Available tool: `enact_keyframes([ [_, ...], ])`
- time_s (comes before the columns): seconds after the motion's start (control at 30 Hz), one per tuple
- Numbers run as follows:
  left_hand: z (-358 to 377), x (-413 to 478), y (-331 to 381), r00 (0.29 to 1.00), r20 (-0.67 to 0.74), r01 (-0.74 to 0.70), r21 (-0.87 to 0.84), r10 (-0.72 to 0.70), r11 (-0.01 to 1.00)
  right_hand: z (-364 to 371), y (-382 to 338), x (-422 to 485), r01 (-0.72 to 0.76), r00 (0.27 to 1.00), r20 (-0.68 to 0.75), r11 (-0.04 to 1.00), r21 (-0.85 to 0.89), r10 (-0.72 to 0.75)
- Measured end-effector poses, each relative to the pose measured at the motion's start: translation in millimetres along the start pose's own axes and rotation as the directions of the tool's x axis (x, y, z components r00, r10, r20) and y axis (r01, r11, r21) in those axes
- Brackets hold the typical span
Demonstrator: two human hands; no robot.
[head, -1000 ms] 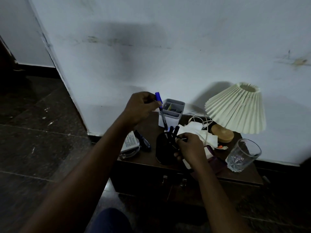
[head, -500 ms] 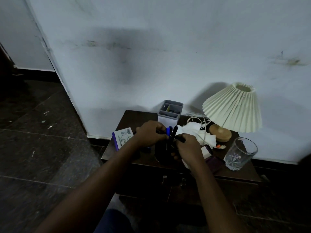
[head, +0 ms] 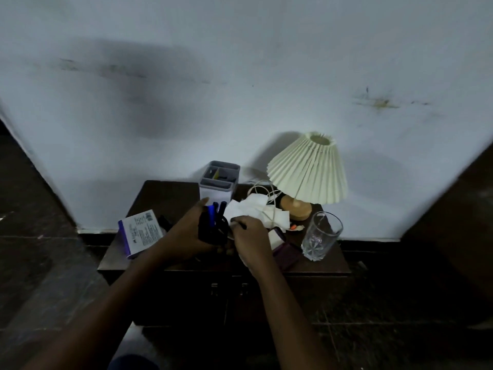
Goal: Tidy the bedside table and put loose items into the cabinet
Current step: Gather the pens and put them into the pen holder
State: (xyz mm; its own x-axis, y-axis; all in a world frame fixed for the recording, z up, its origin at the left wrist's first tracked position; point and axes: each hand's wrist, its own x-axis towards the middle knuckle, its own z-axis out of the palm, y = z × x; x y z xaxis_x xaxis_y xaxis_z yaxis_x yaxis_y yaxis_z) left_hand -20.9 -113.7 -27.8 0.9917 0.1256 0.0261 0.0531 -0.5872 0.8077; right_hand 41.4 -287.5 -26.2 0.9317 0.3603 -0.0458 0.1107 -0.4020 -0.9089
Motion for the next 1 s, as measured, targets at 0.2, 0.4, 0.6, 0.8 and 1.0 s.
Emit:
enact_keyframes([
  [0.2,-23.6,7.2,-9.3,0.970,-0.241,0.011,-0.101,-0.035,0.995,-43.4,16.1,3.8,-0.001,0.949,-0.315,0.998,-0.067,-0.020],
  [0.4,-58.8,27.2,0.8,0.947,-0.322,-0.023,-0.080,-0.004,0.997,-54.6,23.5,7.4,-0.022,0.930,-0.340,0.905,-0.425,-0.137],
  [0.6,-49.2,26.7,4.8,0.966,-0.253,-0.061,-0.059,0.044,0.996,-43.9,27.4,41.1,0.123,0.982,-0.004,0.667,-0.735,-0.187],
  [0.8,-24.8,10.6,-1.2,0.988,-0.154,-0.039,-0.095,0.024,0.995,-18.7,23.5,79.2,0.168,0.983,0.100,0.531,-0.830,-0.154],
  [1.0,-13.5,-1.2,-5.6,0.997,-0.075,-0.021,-0.045,0.017,0.999,0.7,23.2,95.7,0.185,0.983,0.164,0.486,-0.854,-0.085],
])
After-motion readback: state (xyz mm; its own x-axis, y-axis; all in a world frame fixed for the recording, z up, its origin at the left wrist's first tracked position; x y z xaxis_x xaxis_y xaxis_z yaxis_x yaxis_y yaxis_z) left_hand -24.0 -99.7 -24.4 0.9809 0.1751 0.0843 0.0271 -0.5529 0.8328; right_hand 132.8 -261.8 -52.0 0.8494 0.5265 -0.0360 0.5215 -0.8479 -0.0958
